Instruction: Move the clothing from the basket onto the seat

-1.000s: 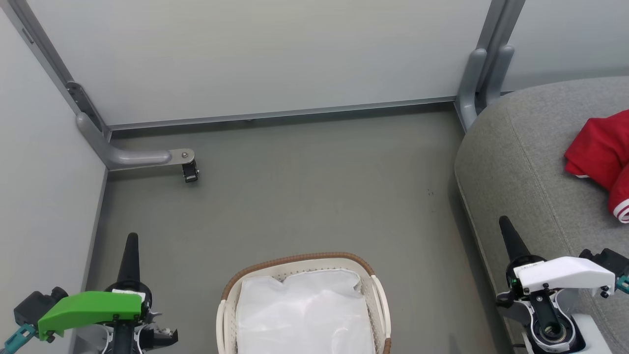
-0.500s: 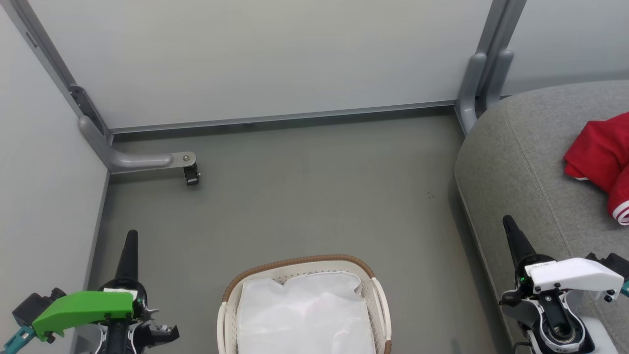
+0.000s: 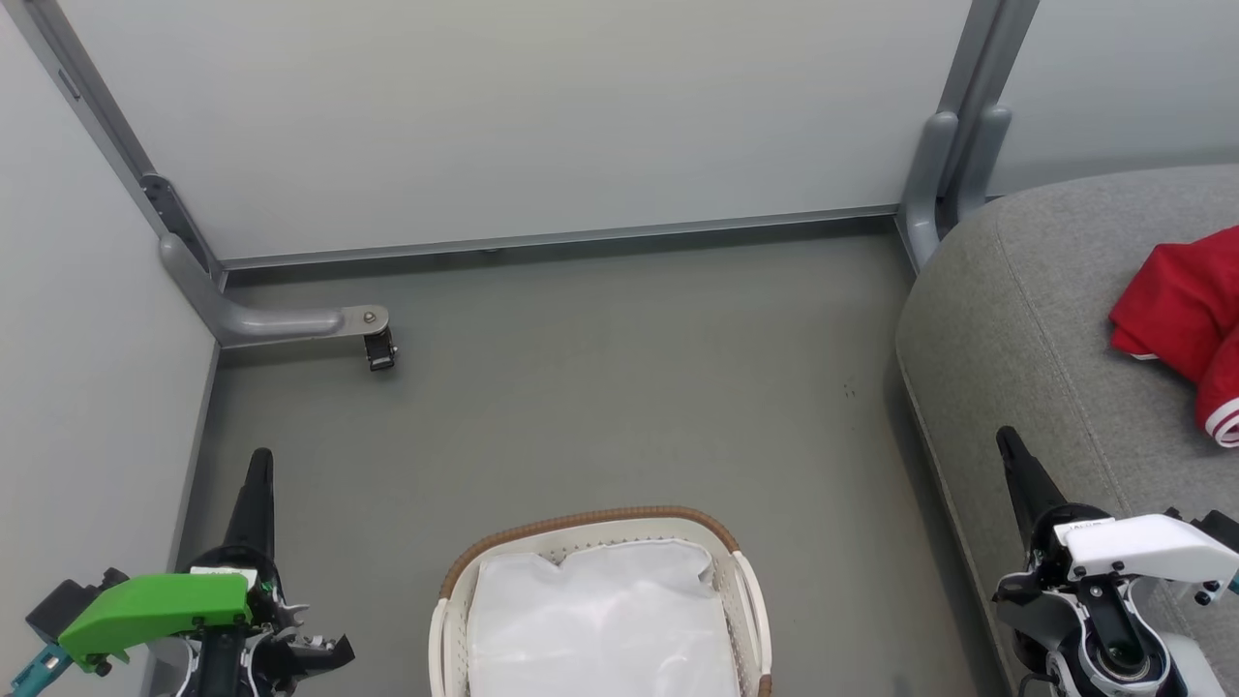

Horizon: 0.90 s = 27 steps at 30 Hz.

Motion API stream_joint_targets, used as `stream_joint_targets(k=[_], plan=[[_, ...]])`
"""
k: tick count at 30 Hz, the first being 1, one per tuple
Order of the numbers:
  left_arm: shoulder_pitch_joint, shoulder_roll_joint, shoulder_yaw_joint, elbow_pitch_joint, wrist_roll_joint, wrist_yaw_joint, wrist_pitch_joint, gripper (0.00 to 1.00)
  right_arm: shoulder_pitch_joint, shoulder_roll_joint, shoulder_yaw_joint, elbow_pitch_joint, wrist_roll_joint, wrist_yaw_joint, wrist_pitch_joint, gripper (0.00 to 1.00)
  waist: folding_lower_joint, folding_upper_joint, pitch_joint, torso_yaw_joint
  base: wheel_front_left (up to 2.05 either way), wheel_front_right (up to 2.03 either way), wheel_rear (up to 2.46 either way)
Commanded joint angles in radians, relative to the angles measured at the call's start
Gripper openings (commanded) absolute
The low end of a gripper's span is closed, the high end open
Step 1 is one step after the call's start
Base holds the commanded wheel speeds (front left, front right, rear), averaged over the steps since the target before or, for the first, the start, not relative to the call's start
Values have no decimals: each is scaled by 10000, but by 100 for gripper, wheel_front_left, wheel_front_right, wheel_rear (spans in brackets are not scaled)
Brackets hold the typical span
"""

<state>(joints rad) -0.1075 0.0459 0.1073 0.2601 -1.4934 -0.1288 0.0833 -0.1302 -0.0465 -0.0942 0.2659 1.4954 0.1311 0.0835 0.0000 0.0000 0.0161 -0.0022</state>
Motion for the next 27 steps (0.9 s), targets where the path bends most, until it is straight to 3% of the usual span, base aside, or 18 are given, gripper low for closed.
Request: stream_joint_targets(k=[1,17,27], plan=[[-18,70,54,-80,-210,-31,57,0,141,-58,-65,-84,215,-5,65,0,0,0,-11,2,0,0,0],[-14,75,90,-178,-1254,-35,352,0,288,-64,-231,-258,1237,-5,338,0,0,0,-130,22,0,0,0],[-13,73,86,-169,-1208,-35,349,0,289,-63,-222,-242,1195,-5,338,0,0,0,-130,22,0,0,0]])
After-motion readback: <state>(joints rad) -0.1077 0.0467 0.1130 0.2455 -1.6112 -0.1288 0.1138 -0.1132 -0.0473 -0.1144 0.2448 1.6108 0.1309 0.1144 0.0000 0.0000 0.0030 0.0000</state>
